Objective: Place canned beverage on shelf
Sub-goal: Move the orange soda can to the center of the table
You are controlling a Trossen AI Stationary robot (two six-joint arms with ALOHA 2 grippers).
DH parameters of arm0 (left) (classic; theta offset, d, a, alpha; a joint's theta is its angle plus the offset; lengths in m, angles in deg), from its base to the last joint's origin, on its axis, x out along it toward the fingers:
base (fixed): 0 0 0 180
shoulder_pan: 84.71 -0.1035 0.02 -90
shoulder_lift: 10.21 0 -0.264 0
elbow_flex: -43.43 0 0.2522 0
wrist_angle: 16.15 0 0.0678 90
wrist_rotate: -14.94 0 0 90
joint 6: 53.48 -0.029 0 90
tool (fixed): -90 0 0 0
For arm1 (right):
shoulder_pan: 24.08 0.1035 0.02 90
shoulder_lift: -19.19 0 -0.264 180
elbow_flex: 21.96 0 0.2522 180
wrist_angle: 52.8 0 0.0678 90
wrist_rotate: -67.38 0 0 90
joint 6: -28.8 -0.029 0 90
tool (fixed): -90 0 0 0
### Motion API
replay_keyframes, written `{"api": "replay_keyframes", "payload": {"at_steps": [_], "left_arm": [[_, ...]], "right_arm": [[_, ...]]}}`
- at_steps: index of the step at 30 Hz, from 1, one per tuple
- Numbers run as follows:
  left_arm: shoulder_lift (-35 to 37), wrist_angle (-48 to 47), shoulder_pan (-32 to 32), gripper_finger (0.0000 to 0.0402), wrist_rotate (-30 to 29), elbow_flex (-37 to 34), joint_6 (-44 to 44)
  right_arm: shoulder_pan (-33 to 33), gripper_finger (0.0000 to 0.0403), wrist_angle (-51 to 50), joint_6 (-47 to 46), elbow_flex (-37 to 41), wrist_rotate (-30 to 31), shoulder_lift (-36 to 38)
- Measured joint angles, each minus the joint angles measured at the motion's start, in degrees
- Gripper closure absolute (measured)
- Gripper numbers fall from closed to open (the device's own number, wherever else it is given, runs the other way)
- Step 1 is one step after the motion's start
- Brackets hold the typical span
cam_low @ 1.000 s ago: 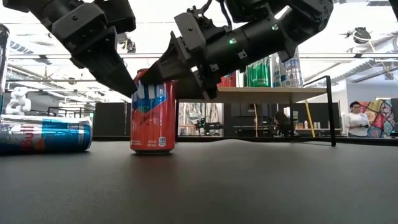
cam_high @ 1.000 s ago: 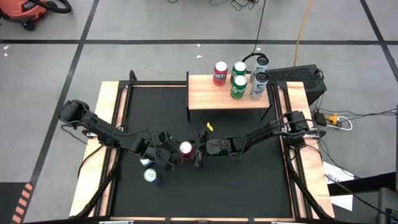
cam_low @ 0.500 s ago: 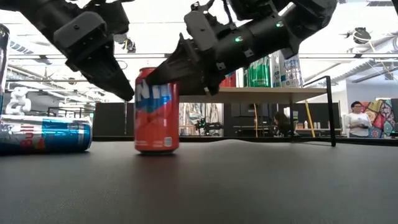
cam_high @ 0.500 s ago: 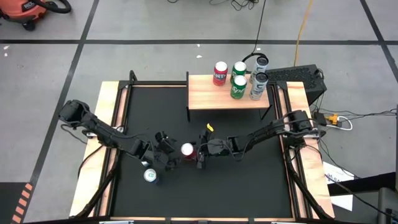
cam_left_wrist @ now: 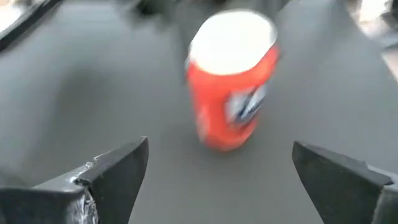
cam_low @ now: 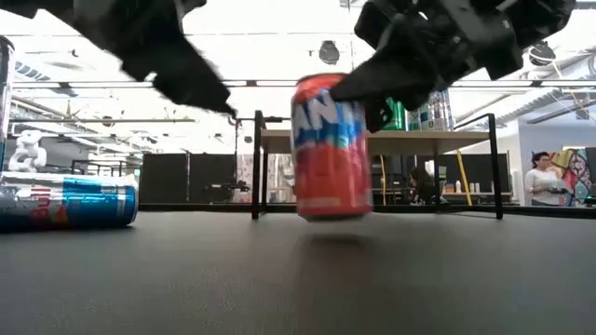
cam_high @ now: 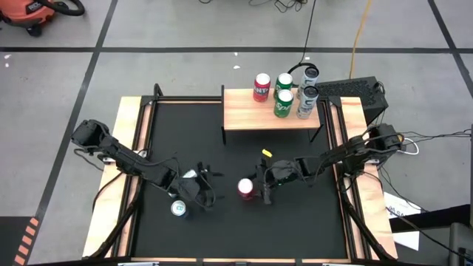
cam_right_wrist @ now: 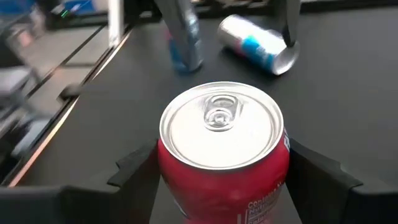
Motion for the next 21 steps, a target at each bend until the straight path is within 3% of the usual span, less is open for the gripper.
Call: {"api": "replay_keyframes", "payload": {"at_steps": [5,11,21], "left_arm": [[-4.3,14.9,-1.2,0.0008,7.0,0.0,-10.7],[-7.9,16.3,-3.6,0.0008,9.3,0.4,-11.5],[-11.2,25.3,-5.6,0.0008,15.7,0.5,-11.7]], "right_arm": [[0.2,0.0127,1.4,2.9,0.5,-1.7,-1.5],[0.2,0.0111,3.3,3.4,0.5,-4.1,-2.4],[0.3,0.004,3.6,0.6,0.4,-4.6,-1.7]]}}
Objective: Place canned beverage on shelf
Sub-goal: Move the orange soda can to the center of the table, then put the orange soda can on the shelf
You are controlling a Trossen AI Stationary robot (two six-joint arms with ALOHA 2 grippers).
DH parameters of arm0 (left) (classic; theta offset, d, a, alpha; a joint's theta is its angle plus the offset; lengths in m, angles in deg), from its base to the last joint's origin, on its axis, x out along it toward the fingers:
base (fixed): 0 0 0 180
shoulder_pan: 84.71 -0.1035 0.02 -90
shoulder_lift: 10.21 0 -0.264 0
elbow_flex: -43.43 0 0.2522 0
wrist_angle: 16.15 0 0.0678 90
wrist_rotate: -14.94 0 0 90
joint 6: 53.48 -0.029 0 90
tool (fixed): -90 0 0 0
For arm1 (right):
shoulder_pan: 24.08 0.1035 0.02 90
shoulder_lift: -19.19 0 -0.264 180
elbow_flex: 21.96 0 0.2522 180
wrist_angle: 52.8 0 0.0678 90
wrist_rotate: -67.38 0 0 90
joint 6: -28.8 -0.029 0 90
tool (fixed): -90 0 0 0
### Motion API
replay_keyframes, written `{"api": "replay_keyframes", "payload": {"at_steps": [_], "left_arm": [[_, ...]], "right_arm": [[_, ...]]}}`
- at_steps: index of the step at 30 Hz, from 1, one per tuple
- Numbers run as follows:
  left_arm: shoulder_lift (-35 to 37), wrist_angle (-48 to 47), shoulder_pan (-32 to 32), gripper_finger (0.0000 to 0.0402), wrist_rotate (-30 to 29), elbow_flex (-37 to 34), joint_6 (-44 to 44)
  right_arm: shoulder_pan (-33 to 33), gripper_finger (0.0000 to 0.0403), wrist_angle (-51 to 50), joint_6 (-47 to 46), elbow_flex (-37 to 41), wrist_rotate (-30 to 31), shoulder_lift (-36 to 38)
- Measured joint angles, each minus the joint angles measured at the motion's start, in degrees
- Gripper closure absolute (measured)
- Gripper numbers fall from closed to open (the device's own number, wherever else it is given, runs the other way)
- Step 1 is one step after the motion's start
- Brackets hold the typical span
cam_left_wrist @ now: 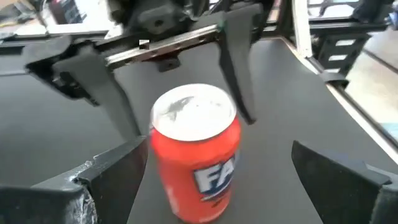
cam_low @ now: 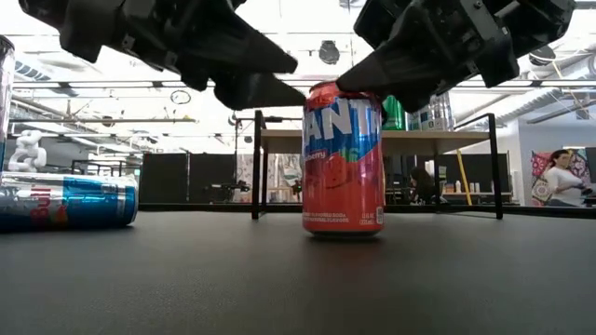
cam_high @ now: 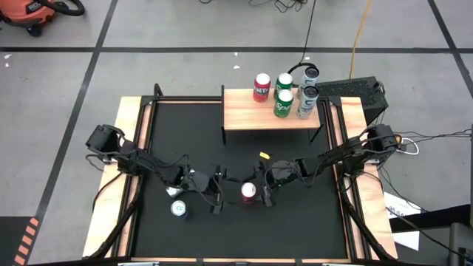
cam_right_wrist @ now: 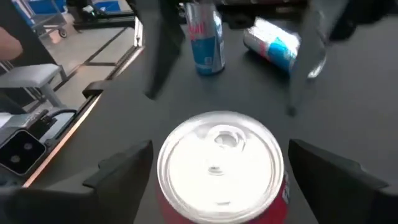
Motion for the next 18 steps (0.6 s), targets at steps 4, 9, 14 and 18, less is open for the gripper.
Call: {"api": "replay_keyframes", "payload": {"at_steps": [4,9,14,18], "left_arm": [[-1.9,2.7,-0.6,0.0008,1.1,0.0,-1.6],[-3.9,5.1,-2.5,0.0008,3.3,0.7,-2.5],[-7.2,6.2,-4.9,0.0008,8.3,3.5,-4.0],[-10.3,5.4,-5.8,0.0008,10.7,6.0,-5.5]], "right_arm": [[0.0,0.0037,-2.2,-2.6,0.0,0.0,3.1],[0.4,0.0041,-6.2,-2.7,0.0,1.6,9.5],[1.8,0.0042,-9.6,-2.3,0.0,9.9,14.1],[3.0,0.0042,-11.7,-2.6,0.0,10.8,15.5]]}}
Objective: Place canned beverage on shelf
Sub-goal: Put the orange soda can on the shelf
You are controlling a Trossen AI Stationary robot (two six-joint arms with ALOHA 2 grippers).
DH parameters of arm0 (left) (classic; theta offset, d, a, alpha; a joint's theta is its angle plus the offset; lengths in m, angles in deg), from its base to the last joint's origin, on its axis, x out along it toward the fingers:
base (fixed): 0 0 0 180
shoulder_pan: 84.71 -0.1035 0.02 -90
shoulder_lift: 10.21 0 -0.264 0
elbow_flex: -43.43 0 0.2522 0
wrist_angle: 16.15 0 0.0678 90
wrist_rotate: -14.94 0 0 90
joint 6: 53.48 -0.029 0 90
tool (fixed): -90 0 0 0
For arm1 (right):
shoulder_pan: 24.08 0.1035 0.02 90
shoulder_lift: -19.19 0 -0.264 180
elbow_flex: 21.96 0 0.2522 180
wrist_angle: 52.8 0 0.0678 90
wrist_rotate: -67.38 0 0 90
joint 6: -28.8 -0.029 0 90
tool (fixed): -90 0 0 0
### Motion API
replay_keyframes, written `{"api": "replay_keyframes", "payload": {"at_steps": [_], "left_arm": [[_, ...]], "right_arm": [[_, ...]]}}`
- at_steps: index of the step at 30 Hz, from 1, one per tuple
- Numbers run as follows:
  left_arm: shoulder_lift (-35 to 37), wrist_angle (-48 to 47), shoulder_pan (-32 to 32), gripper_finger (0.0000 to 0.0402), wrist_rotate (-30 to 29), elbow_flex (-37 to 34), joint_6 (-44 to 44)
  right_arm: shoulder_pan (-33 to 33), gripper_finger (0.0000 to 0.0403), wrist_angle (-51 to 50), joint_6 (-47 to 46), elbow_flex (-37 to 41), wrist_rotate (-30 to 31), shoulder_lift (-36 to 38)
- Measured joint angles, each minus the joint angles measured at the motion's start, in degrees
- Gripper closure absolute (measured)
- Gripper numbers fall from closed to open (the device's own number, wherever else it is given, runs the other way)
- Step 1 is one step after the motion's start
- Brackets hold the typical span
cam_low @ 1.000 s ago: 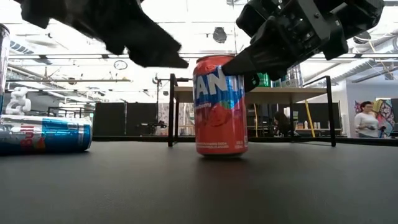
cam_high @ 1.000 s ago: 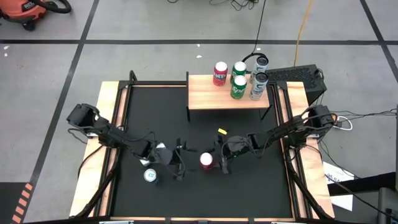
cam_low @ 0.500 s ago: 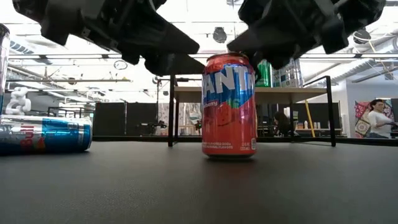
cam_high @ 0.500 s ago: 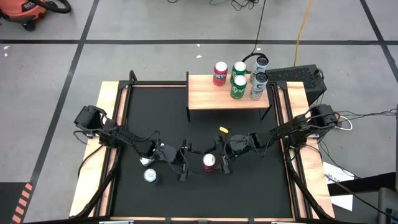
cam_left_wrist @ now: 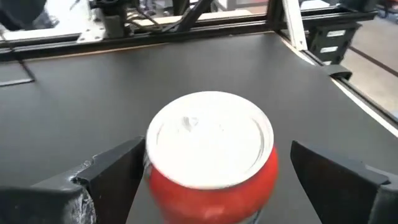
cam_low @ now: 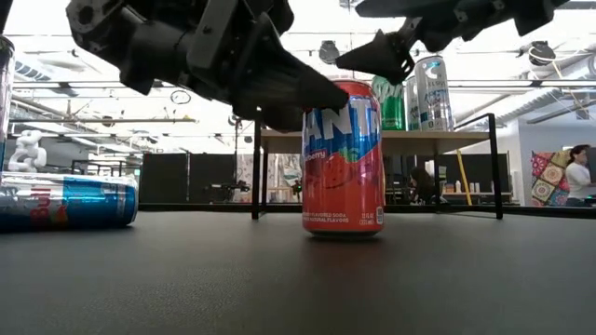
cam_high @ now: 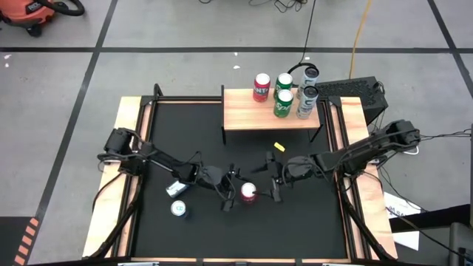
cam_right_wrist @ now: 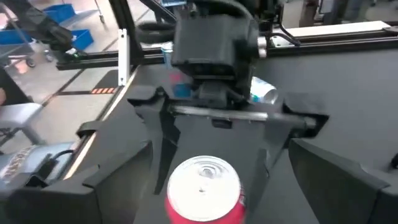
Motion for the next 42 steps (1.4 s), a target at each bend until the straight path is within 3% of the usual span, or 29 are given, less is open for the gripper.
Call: {"api": "replay_keyframes", "payload": {"at_steps": [6,15,19,24,31,42], "left_arm": [[-1.2,-1.3,-1.3,0.0022,0.9,1.4,0.2],[-1.1,-1.4,-3.4,0.0129,-0.3,1.5,4.6],[1.2,-4.3,-4.5,0.0129,-5.4,1.6,4.5],[4.8,-13.7,-7.1,0.0125,-10.5,7.2,1.8],[5.3,-27.6,-12.1,0.0122,-13.9,19.2,-1.9],[5.4,-32.0,-20.6,0.0119,-14.2,30.0,-3.4]], "right_arm": [[2.8,0.0042,-3.6,-1.3,0.0,1.7,-0.1],[7.3,0.0042,-13.7,-8.4,0.0,15.6,0.4],[9.3,0.0042,-16.2,-14.4,0.0,20.1,0.5],[11.1,0.0042,-22.2,-23.9,0.0,23.6,0.6],[12.8,0.0042,-29.7,-32.1,0.0,29.6,0.6],[18.1,0.0042,-33.5,-36.2,0.0,36.9,0.6]]}}
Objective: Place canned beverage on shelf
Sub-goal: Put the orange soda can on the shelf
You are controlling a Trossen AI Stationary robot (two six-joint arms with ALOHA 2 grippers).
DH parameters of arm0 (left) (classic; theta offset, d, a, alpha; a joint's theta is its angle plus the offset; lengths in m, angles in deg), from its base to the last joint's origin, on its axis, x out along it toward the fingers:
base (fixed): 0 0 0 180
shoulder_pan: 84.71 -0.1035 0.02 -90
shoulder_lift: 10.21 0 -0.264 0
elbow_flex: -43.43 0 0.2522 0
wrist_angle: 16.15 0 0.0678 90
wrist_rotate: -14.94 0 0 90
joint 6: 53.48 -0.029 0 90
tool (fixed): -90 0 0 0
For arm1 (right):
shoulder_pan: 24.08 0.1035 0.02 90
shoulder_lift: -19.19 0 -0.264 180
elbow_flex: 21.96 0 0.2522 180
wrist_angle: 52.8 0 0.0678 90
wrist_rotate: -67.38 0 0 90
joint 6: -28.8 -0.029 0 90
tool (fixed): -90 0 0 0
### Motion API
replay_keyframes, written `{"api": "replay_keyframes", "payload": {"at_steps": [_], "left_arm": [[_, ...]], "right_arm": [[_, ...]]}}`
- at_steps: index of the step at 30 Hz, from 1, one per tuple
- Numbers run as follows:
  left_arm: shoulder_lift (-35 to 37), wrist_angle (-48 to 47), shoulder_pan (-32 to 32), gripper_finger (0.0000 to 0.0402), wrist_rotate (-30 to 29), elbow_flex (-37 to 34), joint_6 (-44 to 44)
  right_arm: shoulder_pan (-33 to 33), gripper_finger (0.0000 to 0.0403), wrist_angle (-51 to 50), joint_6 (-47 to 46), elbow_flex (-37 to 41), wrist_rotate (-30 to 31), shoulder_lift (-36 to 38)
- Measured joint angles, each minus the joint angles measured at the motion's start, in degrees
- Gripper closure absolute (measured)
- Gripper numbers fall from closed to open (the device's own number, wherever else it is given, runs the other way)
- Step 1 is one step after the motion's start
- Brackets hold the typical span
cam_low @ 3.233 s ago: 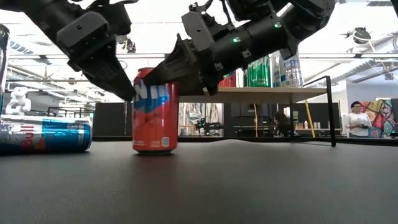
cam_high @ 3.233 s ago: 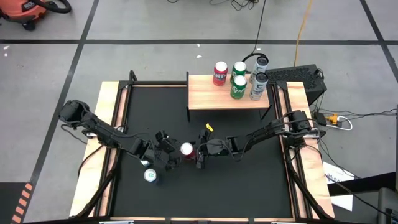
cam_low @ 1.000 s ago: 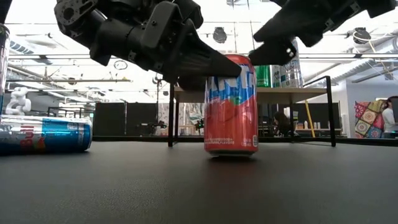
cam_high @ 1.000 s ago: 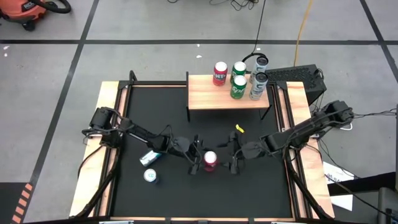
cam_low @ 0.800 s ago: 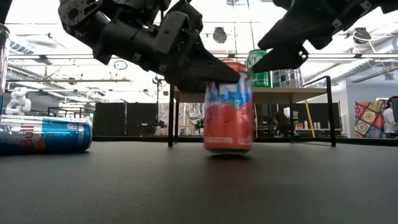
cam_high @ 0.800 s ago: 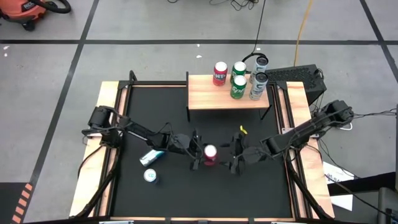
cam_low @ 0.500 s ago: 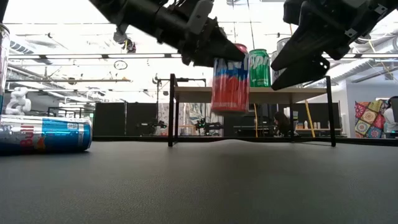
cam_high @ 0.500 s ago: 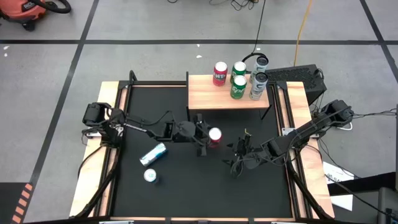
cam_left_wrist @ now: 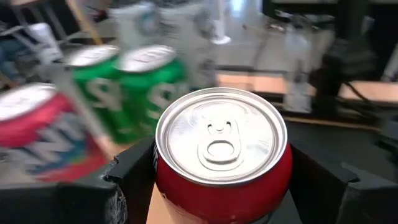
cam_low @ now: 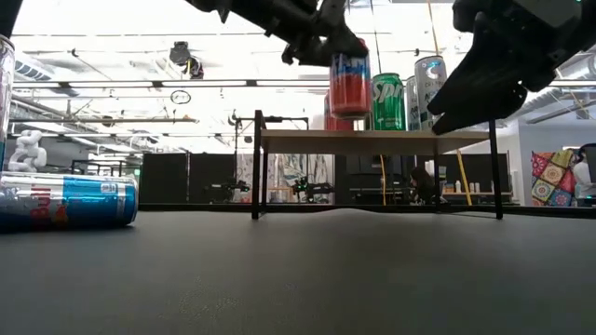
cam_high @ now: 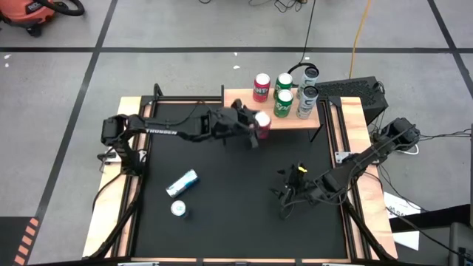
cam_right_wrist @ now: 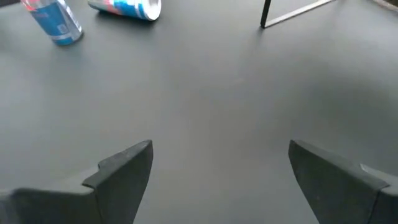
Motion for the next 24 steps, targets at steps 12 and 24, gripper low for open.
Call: {"api": "replay_keyframes", "payload": {"at_steps": [12,24], "left_arm": [[-1.8,3.8,-7.2,0.0118,-0.5,0.2,0.6],[-3.9,6.5,-9.4,0.0118,-0.3,0.2,0.7]], "right_arm": [[1.8,0.0042,-3.8,-2.8,0.0,4.7,0.0],[2.5,0.0042,-6.8,-6.0,0.0,6.2,0.0]]}}
